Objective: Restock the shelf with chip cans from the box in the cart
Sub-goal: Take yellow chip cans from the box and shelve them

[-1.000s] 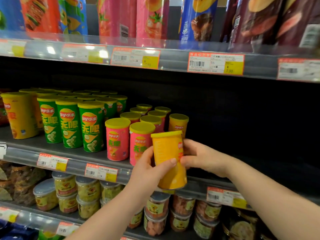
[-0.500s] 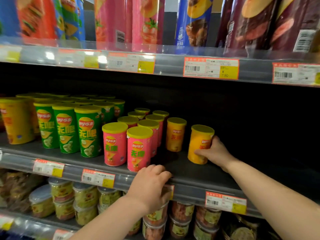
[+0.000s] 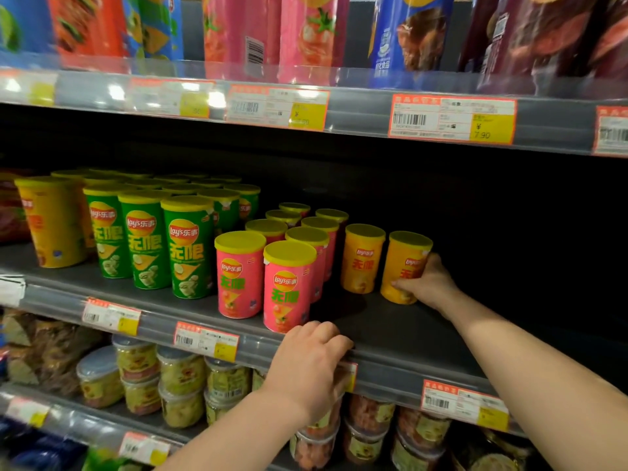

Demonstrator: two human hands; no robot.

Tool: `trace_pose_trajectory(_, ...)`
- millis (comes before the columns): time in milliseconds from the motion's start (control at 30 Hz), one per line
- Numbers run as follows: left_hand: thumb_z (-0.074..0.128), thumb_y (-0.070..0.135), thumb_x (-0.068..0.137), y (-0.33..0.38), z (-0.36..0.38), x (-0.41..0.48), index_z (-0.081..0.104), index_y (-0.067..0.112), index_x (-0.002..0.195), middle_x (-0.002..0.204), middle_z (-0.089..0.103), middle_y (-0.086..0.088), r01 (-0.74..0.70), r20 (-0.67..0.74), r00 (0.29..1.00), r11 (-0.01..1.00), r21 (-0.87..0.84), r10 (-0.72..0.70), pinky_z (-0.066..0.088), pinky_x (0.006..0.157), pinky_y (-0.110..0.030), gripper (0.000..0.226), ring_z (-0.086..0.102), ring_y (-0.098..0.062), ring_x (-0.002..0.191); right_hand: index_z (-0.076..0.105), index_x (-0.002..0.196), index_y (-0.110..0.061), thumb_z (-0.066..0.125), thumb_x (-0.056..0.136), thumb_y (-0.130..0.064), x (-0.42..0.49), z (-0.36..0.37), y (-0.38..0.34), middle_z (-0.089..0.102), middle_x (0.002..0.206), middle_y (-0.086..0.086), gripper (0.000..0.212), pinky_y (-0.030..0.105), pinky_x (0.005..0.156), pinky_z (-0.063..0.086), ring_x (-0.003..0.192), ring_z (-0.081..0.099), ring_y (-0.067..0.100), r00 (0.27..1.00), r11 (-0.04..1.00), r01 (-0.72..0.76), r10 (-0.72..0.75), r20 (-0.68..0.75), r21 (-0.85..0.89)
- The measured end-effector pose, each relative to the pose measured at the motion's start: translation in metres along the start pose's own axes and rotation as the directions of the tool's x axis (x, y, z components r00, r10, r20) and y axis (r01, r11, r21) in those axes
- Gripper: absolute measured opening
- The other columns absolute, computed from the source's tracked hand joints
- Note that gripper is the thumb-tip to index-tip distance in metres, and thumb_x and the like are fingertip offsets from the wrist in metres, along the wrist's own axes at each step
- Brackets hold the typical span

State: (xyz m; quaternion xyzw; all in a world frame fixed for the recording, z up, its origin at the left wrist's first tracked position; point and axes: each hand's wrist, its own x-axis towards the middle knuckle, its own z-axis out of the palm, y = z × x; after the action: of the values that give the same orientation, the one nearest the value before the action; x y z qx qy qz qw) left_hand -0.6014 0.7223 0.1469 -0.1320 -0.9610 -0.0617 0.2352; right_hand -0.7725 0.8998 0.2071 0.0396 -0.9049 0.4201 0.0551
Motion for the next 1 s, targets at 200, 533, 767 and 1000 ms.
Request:
trace_pose_trajectory(200,0.063,0.051,0.052,0.002,0.001,-0.001,0.071,0.032,0.09,0.083,0.062,0.012,-0.023,0.024,0.999,1.0,-0.006,0.023,0.051,0.064,-0.019,0.043,0.063,-0.011,0.073,0.027,0.142,-0.012,0.08,0.074,-0.019,-0.002,0.001,0.0,0.043,0.141,0.014,0.085,0.043,0.103,0.038,0.129,0.044,0.032,1.0,1.0,-0.01,0.01,-0.015,-0.006)
trace_pose_trajectory(533,0.075,0.051,0.046,0.0,-0.002,-0.001,0.069,0.032,0.09,0.083,0.062,0.012,-0.045,0.082,0.996,0.997,0.067,0.04,0.053,0.062,-0.022,0.048,0.063,-0.011,0.073,0.03,0.139,-0.012,0.085,0.068,-0.02,-0.013,-0.001,-0.004,0.047,0.138,0.014,0.09,0.045,0.102,0.043,0.125,0.048,0.032,0.999,0.998,-0.018,0.02,-0.038,0.053)
trace_pose_trajectory(767,0.049,0.038,0.089,0.005,-0.014,0.003,0.048,0.022,0.131,0.13,0.047,0.001,-0.002,0.139,0.99,0.998,0.066,-0.007,0.037,0.098,-0.035,0.045,0.045,-0.024,0.12,0.032,0.144,-0.019,0.072,0.08,-0.037,-0.056,-0.015,-0.01,0.038,0.145,0.01,0.077,0.037,0.099,0.04,0.129,0.044,0.028,0.999,0.949,0.035,-0.044,-0.021,-0.312)
trace_pose_trajectory(1000,0.043,0.049,0.086,0.002,-0.024,-0.004,0.05,0.02,0.129,0.126,0.049,0.0,-0.075,0.08,0.994,0.997,-0.004,0.075,0.042,0.091,-0.038,0.052,0.05,-0.027,0.116,0.05,0.13,-0.027,0.056,0.087,-0.048,-0.116,-0.025,-0.022,0.049,0.134,0.001,0.048,0.037,0.099,0.04,0.122,0.047,0.025,0.979,0.693,0.185,-0.19,0.071,-0.697)
